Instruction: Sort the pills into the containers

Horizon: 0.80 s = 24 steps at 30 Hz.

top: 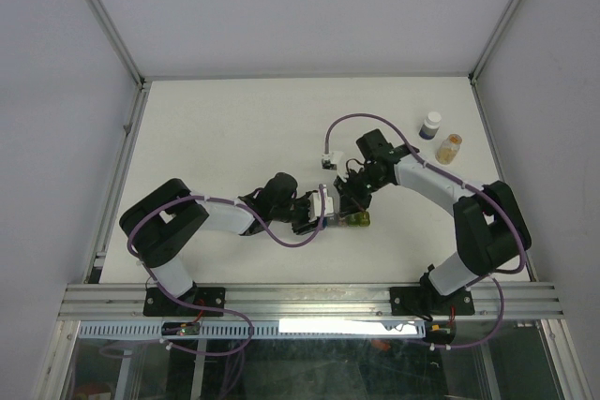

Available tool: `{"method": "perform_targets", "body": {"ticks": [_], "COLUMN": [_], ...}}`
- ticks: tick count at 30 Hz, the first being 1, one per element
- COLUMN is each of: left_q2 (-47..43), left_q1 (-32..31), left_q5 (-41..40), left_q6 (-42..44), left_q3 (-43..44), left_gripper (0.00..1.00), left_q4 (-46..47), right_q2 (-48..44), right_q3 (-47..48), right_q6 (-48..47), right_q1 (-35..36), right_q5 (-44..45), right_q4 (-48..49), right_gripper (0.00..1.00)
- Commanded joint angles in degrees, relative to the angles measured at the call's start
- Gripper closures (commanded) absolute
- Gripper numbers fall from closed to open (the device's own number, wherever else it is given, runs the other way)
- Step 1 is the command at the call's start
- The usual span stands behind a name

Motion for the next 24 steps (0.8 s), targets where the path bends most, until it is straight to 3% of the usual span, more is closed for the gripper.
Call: {"method": "perform_targets", "body": {"ticks": [1,5,8,14,24], "left_q2": [-0.2,0.1,0.1,0.1,-0.6], "left_q1": [-0.6,-0.7,-0.6,-0.7,-1.1], "left_q5": [-0.5,-0.5,-0.4,-0.3,-1.9], "left_q6": [-0.4,-0.4,-0.2,-0.2,-3.6], "left_q3": [-0.5,-0.5,-0.7,-0.7,-1.1], "left_gripper": [0.71,0.71,0.71,0.70,0.40], "left_q4": [1.0,1.1,1.1,1.4,6.1], "right_q2": [2.0,9.6,8.9,1.4,-6.5], "right_q3": [-0.4,-1.1,-0.7,0.4,0.7], "right_q6": [1.3,3.5,4.6,0.4,-4.0], "right_q1": [0.8,0.9,0.6,-1.5,-11.1], "right_q5": [2.8,11.4,12.6,-2.0,-14.0], "right_q4": [3.2,4.0,4.7,2.4,-0.9], "right_gripper": [0.99,1.00,1.00,0.98,0.79]}}
